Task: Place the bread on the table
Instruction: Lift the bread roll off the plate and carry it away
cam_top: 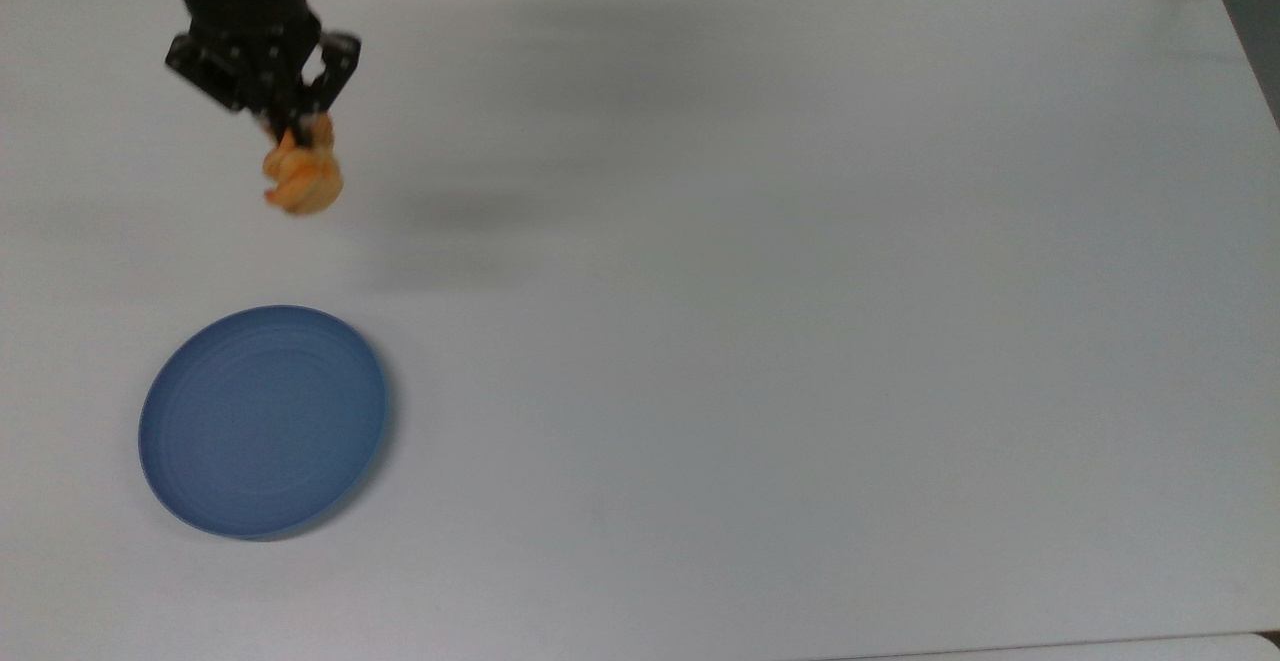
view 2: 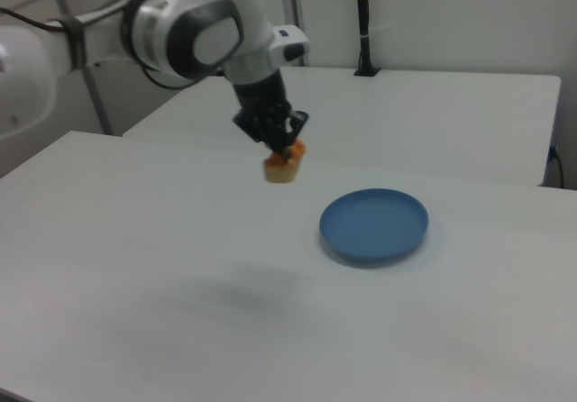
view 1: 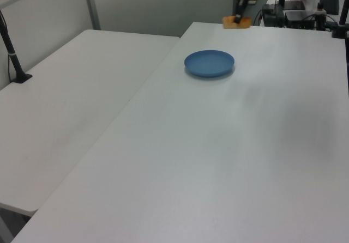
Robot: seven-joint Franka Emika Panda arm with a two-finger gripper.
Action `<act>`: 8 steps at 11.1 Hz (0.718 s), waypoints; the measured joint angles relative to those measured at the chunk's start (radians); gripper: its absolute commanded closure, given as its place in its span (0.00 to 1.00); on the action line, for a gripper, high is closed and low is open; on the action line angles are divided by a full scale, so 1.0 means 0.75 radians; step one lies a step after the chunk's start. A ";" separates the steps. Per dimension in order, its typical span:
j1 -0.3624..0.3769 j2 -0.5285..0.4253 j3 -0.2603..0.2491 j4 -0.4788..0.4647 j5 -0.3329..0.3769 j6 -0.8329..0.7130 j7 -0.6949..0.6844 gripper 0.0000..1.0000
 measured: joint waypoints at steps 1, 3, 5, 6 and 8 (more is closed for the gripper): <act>0.012 -0.063 0.001 -0.033 0.000 -0.090 0.015 0.98; 0.058 -0.187 0.003 -0.135 0.000 -0.229 0.029 0.97; 0.114 -0.287 0.004 -0.278 0.000 -0.299 0.072 0.97; 0.140 -0.320 0.007 -0.353 0.000 -0.303 0.142 0.93; 0.180 -0.338 0.017 -0.475 -0.010 -0.303 0.221 0.92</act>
